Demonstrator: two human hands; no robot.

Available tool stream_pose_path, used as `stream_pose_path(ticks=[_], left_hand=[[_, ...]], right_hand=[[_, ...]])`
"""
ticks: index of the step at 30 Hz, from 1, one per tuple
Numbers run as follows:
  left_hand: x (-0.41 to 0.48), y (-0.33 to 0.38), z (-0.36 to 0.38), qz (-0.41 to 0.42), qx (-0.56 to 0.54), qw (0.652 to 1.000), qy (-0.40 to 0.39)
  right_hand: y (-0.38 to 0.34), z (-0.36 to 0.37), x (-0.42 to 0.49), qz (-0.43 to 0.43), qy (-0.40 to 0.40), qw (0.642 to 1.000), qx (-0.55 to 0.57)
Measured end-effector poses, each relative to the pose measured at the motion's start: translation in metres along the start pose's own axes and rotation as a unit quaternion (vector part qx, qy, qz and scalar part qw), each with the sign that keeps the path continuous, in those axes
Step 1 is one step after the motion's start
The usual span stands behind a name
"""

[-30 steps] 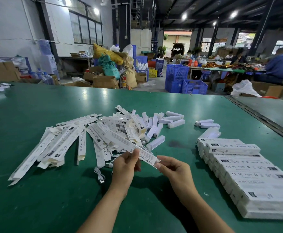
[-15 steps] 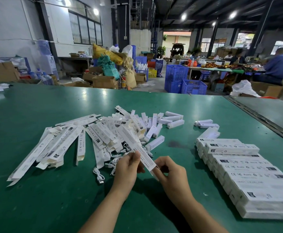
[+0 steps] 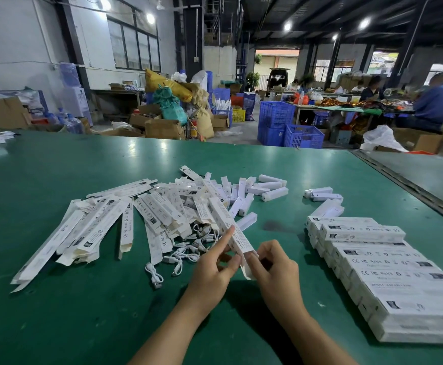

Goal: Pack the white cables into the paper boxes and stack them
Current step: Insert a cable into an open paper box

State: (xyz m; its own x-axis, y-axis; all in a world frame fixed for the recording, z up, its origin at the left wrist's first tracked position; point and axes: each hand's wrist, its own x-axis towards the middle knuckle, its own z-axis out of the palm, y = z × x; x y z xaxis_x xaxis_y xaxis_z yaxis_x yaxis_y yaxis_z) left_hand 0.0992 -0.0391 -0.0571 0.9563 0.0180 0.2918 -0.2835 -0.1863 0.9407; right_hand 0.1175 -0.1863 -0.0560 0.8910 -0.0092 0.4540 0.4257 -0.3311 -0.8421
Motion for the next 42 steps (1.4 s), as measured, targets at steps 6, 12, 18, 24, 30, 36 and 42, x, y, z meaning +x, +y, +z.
stream_pose_path(ticks=[6,12,18,24,30,36,42], left_hand=[[-0.001,-0.002,0.000,0.009,-0.003,1.000,-0.003],[0.003,-0.001,-0.003,0.005,-0.016,0.999,0.037],[0.003,-0.001,-0.005,0.005,-0.022,0.997,0.070],[0.005,-0.001,-0.006,-0.005,-0.042,0.995,0.085],[0.004,0.005,-0.007,-0.008,-0.065,0.996,0.064],[0.003,0.007,-0.006,-0.026,-0.067,0.996,0.054],[0.003,0.006,-0.007,-0.027,-0.067,0.996,0.049]], right_hand=[[-0.002,-0.001,-0.002,-0.013,-0.013,1.000,0.001],[-0.007,-0.001,-0.004,-0.103,-0.056,0.993,-0.005],[-0.006,0.001,-0.003,-0.147,-0.087,0.985,-0.017],[-0.003,-0.002,-0.002,-0.145,-0.131,0.979,-0.054],[-0.005,-0.001,0.000,-0.177,-0.058,0.980,-0.073],[-0.005,0.002,-0.001,-0.184,-0.011,0.976,-0.113],[-0.005,0.002,-0.001,-0.181,-0.002,0.978,-0.104]])
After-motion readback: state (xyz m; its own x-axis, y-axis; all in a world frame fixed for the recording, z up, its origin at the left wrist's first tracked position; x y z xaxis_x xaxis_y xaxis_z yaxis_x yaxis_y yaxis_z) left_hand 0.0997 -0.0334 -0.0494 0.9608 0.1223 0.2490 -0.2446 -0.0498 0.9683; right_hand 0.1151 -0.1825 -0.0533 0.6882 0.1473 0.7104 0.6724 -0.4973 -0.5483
